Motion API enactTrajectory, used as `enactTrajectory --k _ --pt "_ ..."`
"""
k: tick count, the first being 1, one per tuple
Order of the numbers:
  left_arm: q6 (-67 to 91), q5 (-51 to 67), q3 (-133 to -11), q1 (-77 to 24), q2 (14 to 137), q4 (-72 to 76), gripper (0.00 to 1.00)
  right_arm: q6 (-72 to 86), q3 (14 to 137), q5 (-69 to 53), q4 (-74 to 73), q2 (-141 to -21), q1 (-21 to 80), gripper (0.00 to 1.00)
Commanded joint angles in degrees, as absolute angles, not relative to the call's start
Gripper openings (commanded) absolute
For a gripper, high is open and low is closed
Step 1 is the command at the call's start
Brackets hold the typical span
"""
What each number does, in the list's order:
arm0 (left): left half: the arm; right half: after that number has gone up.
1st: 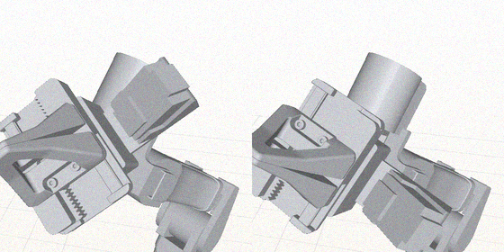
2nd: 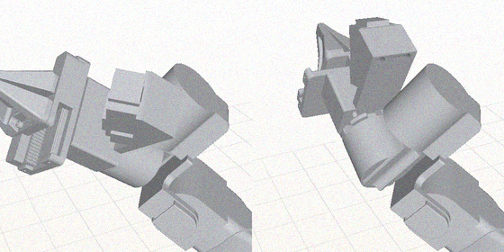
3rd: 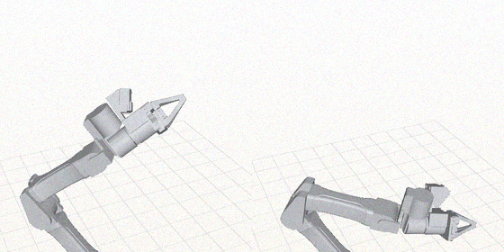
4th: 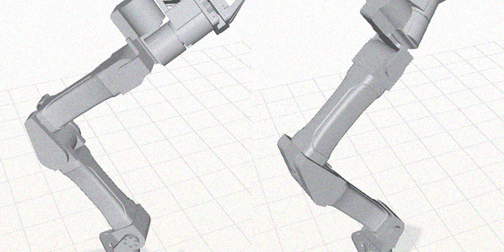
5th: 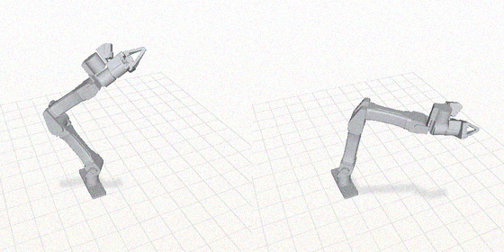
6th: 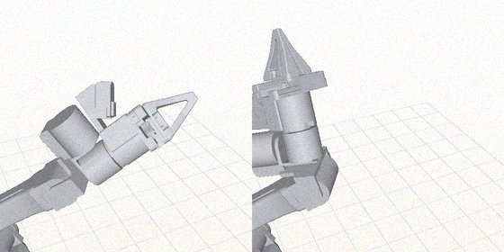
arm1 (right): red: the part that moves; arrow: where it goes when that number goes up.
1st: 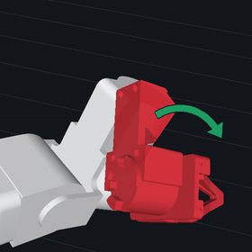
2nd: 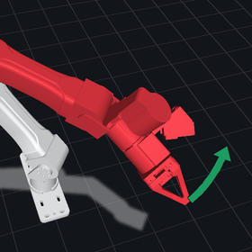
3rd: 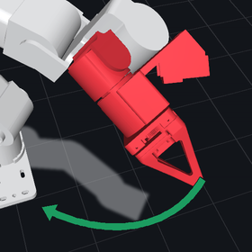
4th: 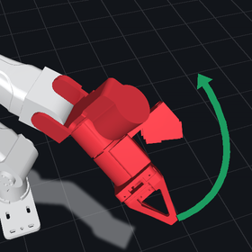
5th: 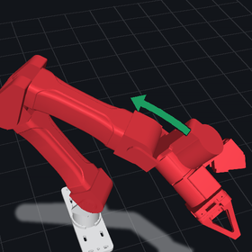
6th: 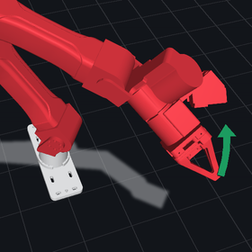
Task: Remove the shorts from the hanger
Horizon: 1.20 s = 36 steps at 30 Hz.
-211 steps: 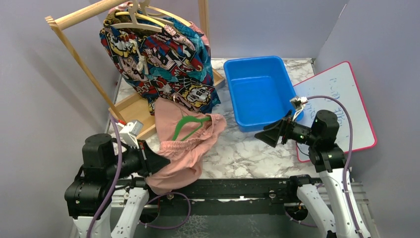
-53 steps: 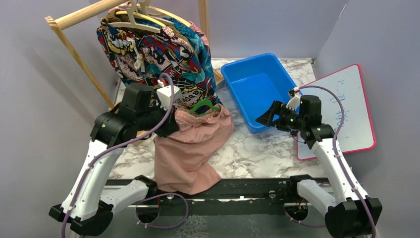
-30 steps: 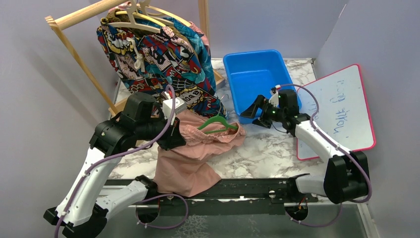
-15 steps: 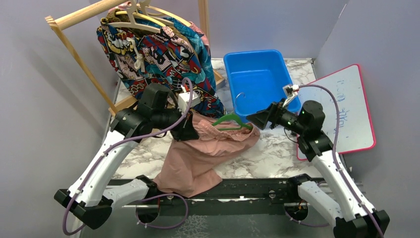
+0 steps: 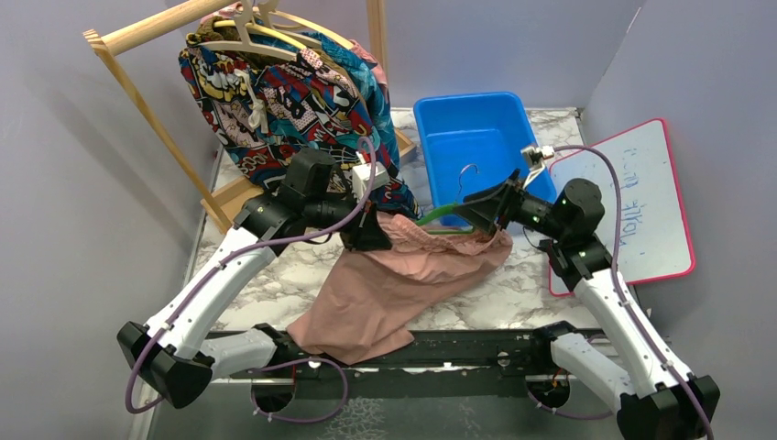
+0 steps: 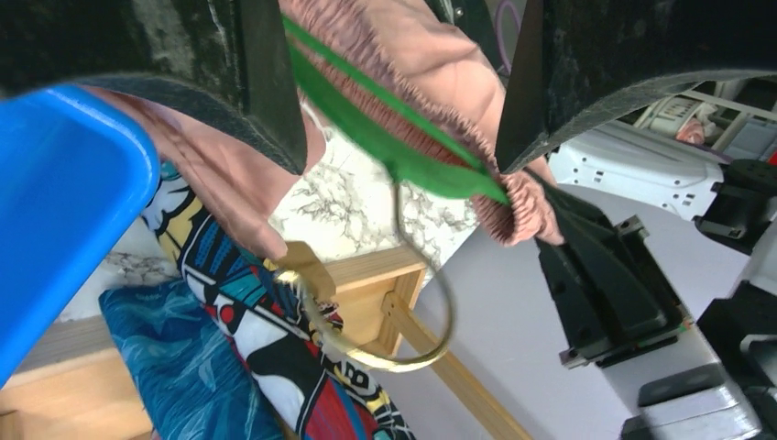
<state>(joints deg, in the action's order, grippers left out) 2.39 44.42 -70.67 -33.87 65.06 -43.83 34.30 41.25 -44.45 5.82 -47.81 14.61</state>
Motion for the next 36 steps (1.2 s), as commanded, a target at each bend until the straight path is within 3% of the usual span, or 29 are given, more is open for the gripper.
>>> enactTrajectory --k 1,6,13,16,23,32,34,36 --pt "4.61 49.04 -70.56 -35.91 64.47 -33.11 0.0 36.01 44.27 -43.37 9.96 -51.02 14.89 0.73" --pt "4.81 47.86 -70.44 -37.2 65.68 -32.12 0.0 34.82 45.74 -40.72 8.02 -52.47 15.38 0.57" --pt "5.82 41.3 -69.66 -37.44 66.96 -31.31 0.01 32.53 45.65 -38.65 6.42 -51.06 15.63 0.16" --pt "6.42 38.8 -69.95 -37.4 68.81 -31.28 0.09 31.12 47.2 -37.14 5.02 -51.26 15.62 0.07" --pt "6.33 33.04 -72.66 -37.44 72.25 -31.66 0.5 25.52 53.81 -29.23 -2.24 -53.32 15.64 0.01" --pt "2.94 23.69 -83.52 -37.45 75.5 -36.84 0.73 17.91 60.08 -24.71 -10.58 -55.73 15.64 0.01" --pt "2.44 22.77 -87.44 -37.44 76.84 -38.05 0.97 16.86 61.14 -24.53 -11.45 -56.12 15.64 0.01" --pt "2.05 23.76 -90.49 -37.44 78.15 -38.64 0.99 16.66 62.29 -24.07 -11.93 -56.34 15.63 0.01"
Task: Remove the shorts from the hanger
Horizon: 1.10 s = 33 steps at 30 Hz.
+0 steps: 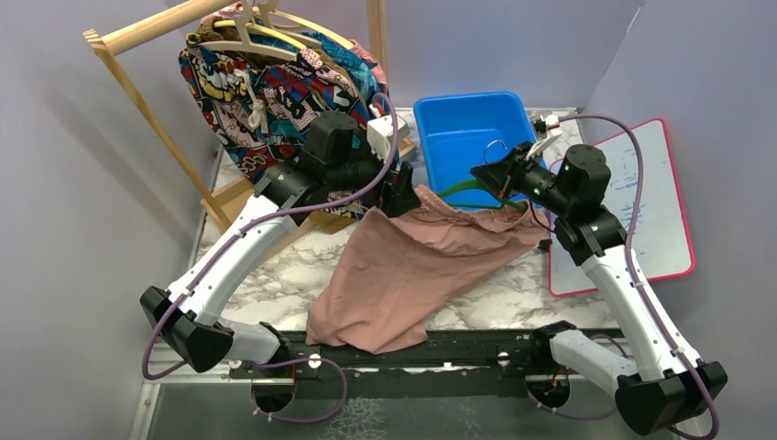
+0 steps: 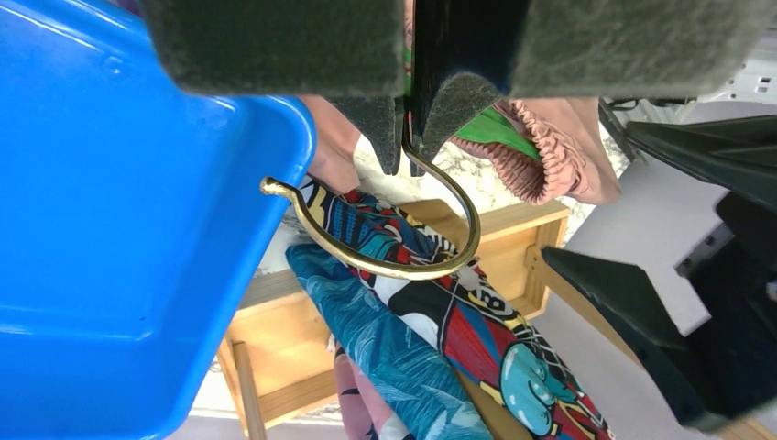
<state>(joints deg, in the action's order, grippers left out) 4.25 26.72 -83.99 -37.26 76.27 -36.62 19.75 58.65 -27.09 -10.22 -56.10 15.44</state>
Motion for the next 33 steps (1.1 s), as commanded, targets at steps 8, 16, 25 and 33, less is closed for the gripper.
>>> enactTrajectory --k 8,16,25,33 --pt "2.25 26.02 -96.04 -38.85 82.43 -39.89 0.76 14.15 73.93 -25.66 -18.04 -59.84 15.64 0.01" --pt "3.3 18.44 -97.97 -41.21 82.52 -40.03 0.26 13.4 76.98 -27.33 -21.64 -60.93 15.65 0.01" --pt "5.69 19.77 -95.3 -41.61 81.11 -34.5 0.65 11.73 75.96 -29.81 -24.73 -61.17 15.6 0.01" --pt "7.62 18.56 -89.4 -43.58 81.24 -33.85 0.14 14.41 72.5 -26.8 -23.19 -59.65 15.64 0.01"
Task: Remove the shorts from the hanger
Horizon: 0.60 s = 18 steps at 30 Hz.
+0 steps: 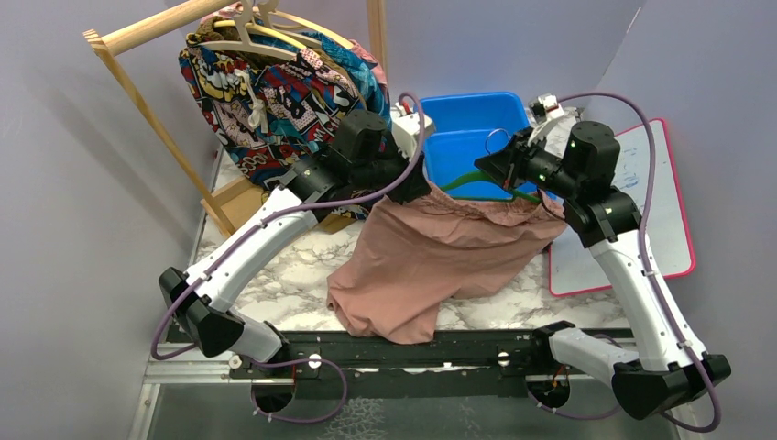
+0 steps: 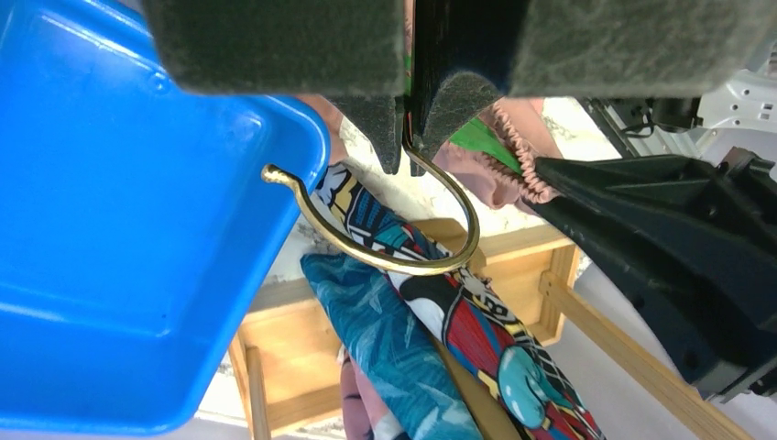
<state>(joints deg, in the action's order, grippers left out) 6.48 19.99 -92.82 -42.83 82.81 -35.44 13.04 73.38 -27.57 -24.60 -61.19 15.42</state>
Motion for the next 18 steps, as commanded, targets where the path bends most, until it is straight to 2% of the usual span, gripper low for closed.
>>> enactTrajectory --k 1,2,7,12,18 --pt "7.95 17.54 -88.42 -43.64 80.63 -33.6 0.04 14.47 72.3 -25.88 -23.32 -59.49 15.64 0.01" --pt "8.32 16.09 -87.28 -43.68 79.56 -32.93 0.0 14.42 72.02 -24.69 -23.61 -59.35 15.66 0.01" --pt "8.38 10.08 -80.31 -43.68 72.23 -30.22 0.0 14.08 68.78 -15.69 -24.9 -57.54 15.6 0.01" --pt "8.61 -1.56 -68.12 -43.59 63.72 -30.23 0.0 15.06 64.79 -6.41 -24.84 -54.72 15.56 0.01" --pt "11.55 -7.89 -56.95 -43.51 55.56 -30.31 0.0 19.28 59.38 -6.42 -20.5 -51.65 15.57 0.01"
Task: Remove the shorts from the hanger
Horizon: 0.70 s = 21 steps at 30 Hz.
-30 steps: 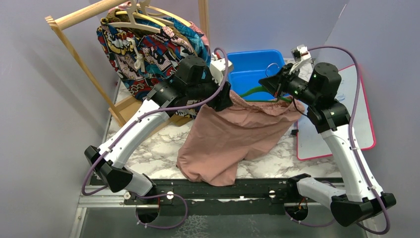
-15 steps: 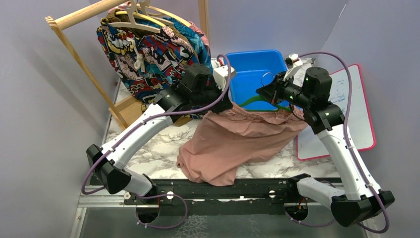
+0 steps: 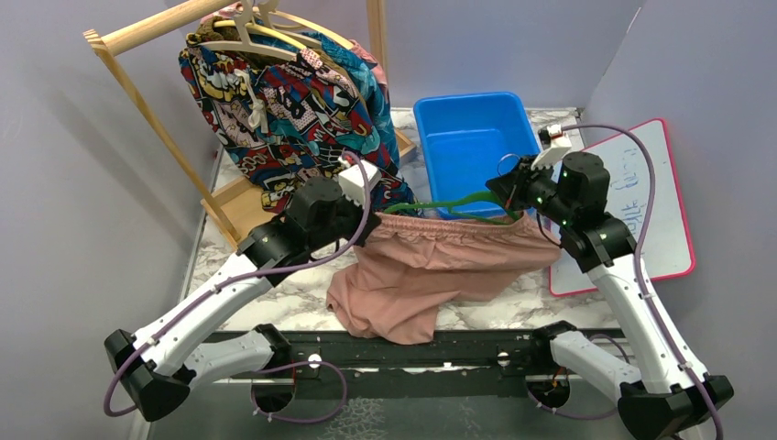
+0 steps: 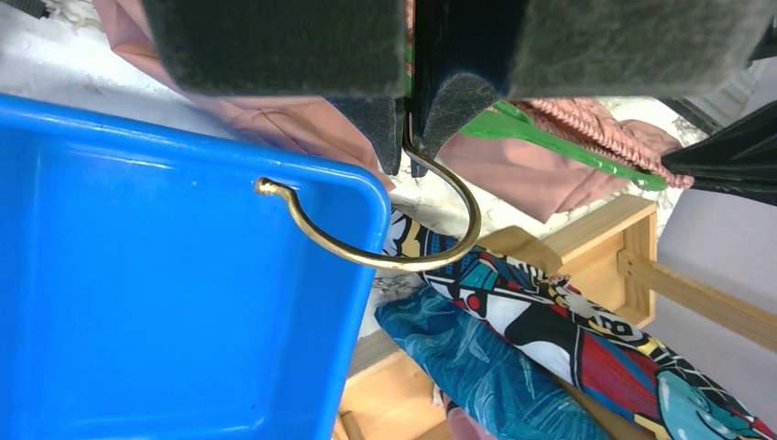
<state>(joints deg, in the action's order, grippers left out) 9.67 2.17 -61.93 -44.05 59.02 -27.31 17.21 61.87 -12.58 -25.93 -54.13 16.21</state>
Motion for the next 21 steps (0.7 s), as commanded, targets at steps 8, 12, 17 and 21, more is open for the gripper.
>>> enactTrajectory --k 8,12,17,21 --pt "14.06 0.33 -52.89 -43.51 56.92 -27.84 0.02 23.32 56.88 -14.98 -15.83 -51.45 15.61 0.01" --pt "15.43 2.72 -54.12 -43.46 58.56 -26.87 0.47 21.34 57.71 -18.54 -17.45 -53.77 15.63 0.01" --pt "14.45 2.21 -54.64 -43.46 54.14 -27.1 0.81 18.24 58.14 -19.14 -20.14 -56.04 15.63 0.01" --pt "12.32 2.88 -53.66 -43.5 50.88 -28.13 0.98 17.0 57.58 -24.12 -19.44 -56.96 15.62 0.01"
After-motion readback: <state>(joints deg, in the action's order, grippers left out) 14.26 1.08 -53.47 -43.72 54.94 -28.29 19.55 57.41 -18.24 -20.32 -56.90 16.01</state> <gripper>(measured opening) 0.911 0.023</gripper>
